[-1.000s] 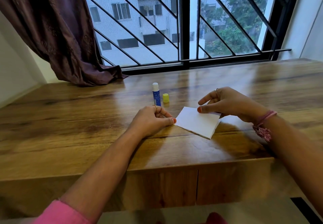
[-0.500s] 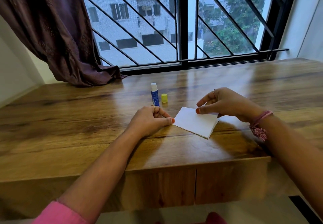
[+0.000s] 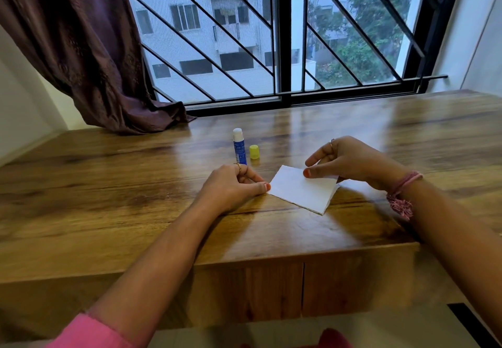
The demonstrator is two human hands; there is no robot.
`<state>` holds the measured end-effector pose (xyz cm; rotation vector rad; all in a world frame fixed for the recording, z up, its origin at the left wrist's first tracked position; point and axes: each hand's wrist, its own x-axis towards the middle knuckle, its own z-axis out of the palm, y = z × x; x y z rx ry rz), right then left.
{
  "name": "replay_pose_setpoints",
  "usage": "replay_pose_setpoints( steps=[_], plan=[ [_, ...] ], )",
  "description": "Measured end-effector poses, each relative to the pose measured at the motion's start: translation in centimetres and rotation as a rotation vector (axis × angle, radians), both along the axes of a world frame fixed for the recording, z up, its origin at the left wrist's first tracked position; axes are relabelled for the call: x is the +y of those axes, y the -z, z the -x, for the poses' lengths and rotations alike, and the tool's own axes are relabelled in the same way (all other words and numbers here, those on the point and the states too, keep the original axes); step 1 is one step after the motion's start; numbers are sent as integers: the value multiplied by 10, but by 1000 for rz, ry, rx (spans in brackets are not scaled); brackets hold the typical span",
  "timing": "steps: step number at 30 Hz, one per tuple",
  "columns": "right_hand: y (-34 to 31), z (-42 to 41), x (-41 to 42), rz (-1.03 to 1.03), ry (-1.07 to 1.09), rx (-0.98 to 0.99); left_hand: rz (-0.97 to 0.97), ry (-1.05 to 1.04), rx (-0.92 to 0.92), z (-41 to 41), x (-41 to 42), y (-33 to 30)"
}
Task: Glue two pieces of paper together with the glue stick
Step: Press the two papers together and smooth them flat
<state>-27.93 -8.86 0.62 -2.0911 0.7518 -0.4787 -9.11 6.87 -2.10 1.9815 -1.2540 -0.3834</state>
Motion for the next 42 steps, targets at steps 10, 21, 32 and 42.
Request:
replay_pose_setpoints(
  steps=[10, 21, 32, 42],
  plan=[
    [2, 2, -3, -39, -13, 13, 20, 16, -94, 3, 2, 1],
    [2, 1, -3, -30, -10, 26, 225, 182, -418, 20, 6, -3],
    [3, 0, -3, -15, -4, 27, 129, 664, -545, 39, 16, -13],
    [3, 0, -4, -6, -4, 30, 36, 688, -571, 43, 17, -15]
  ],
)
